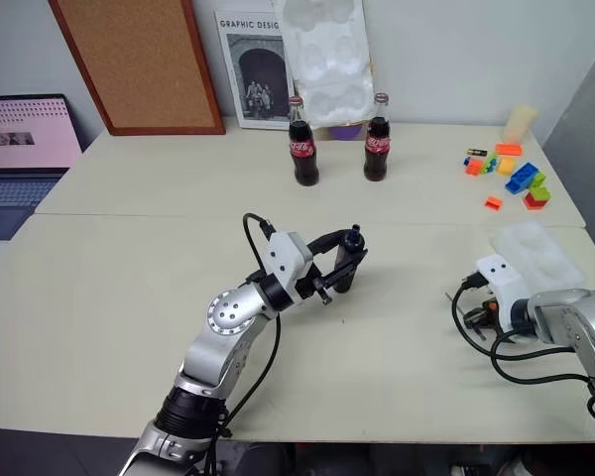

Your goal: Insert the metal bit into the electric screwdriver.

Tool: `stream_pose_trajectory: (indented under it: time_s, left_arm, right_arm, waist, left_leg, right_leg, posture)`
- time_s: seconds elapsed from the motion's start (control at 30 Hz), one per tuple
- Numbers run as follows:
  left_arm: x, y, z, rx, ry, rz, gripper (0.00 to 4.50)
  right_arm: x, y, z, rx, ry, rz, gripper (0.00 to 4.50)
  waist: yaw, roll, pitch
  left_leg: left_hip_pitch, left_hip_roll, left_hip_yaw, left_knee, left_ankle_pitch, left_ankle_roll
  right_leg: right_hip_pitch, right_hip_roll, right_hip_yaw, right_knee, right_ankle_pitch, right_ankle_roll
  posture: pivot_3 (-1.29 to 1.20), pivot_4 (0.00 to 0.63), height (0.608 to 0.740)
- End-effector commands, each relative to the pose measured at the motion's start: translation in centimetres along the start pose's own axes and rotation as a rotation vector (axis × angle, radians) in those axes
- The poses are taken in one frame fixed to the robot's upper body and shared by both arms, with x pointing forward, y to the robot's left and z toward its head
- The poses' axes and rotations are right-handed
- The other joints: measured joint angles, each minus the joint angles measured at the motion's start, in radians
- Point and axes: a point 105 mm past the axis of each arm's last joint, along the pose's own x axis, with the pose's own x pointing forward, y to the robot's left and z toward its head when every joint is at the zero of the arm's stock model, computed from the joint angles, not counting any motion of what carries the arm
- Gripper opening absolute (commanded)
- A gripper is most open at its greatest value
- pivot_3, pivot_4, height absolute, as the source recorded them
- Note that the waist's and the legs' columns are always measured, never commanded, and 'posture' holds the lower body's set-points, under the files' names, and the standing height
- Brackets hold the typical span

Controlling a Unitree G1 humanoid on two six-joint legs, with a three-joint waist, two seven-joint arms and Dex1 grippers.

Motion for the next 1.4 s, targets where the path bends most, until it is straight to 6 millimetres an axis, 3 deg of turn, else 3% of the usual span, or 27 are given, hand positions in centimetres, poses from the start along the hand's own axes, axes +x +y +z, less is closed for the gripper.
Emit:
stream_pose_trajectory:
  time_s: [0.03,0.17,0.37,0.57,0.77,0.93,1.2,1.4]
  left_arm:
    - [0.3,0.0,-0.1,-0.004,0.008,-0.011,1.62]
    - [0.5,0.5,0.6,-0.037,-0.002,-0.011,1.62]
    - [1.0,1.5,2.2,-0.097,-0.036,-0.008,1.62]
    - [1.9,2.1,3.6,-0.138,-0.079,0.038,1.62]
    - [2.3,2.4,3.2,-0.106,-0.103,0.162,1.62]
    - [2.6,3.1,1.6,-0.074,-0.070,0.290,1.62]
    - [2.8,2.5,-0.2,-0.107,-0.031,0.343,1.62]
    - [2.8,2.5,0.4,-0.090,-0.052,0.321,1.62]
  right_arm:
    - [-0.5,0.2,1.2,0.012,-0.062,0.006,0.00]
    - [-1.6,1.4,3.2,0.005,-0.185,0.046,0.00]
    - [-5.0,3.9,8.1,-0.156,-0.538,0.016,0.00]
    - [-7.5,6.7,11.2,-0.284,-0.807,-0.018,0.00]
    - [-9.9,10.0,15.0,-0.305,-1.096,0.016,0.00]
    - [-10.0,11.2,16.8,-0.284,-1.210,0.042,0.00]
    - [-10.0,13.0,18.3,-0.260,-1.342,0.118,0.00]
    - [-9.7,13.4,18.5,-0.221,-1.384,0.151,0.00]
  waist:
    - [-0.001,0.000,0.000]
    - [-0.001,0.000,0.000]
    - [-0.001,0.000,0.000]
    - [0.000,0.000,0.000]
    - [-0.005,0.000,0.000]
    - [-0.002,0.000,0.000]
    - [-0.002,0.001,0.000]
    - [-0.001,0.001,0.000]
  left_leg:
    - [0.000,0.000,0.000,0.000,0.000,0.000]
    - [0.000,0.000,0.000,0.000,0.000,0.000]
    - [-0.002,0.000,0.000,-0.001,0.000,0.000]
    - [-0.003,0.000,-0.001,-0.001,0.000,0.000]
    - [-0.005,0.000,-0.001,-0.002,0.000,0.000]
    - [-0.005,0.000,-0.001,-0.002,0.000,0.000]
    - [-0.005,0.000,-0.002,-0.002,0.000,0.000]
    - [-0.005,0.000,-0.002,-0.002,0.000,0.000]
  right_leg:
    - [0.000,0.000,0.000,0.000,0.000,0.000]
    - [0.000,0.000,0.000,0.000,0.000,0.000]
    - [-0.001,0.000,-0.001,0.000,0.000,0.001]
    - [-0.002,0.000,-0.001,-0.002,0.000,0.000]
    - [-0.004,0.000,-0.001,-0.002,0.001,-0.002]
    - [-0.004,0.000,-0.001,-0.002,0.002,-0.003]
    - [-0.004,0.000,-0.002,-0.002,0.002,-0.003]
    - [-0.004,0.000,-0.002,-0.001,0.002,-0.003]
  posture:
    - [0.00,0.150,0.740]
    - [0.00,0.150,0.740]
    - [0.00,0.150,0.740]
    - [0.00,0.150,0.740]
    - [0.00,0.150,0.740]
    - [0.00,0.150,0.740]
    - [0.00,0.150,0.740]
    - [0.00,0.150,0.740]
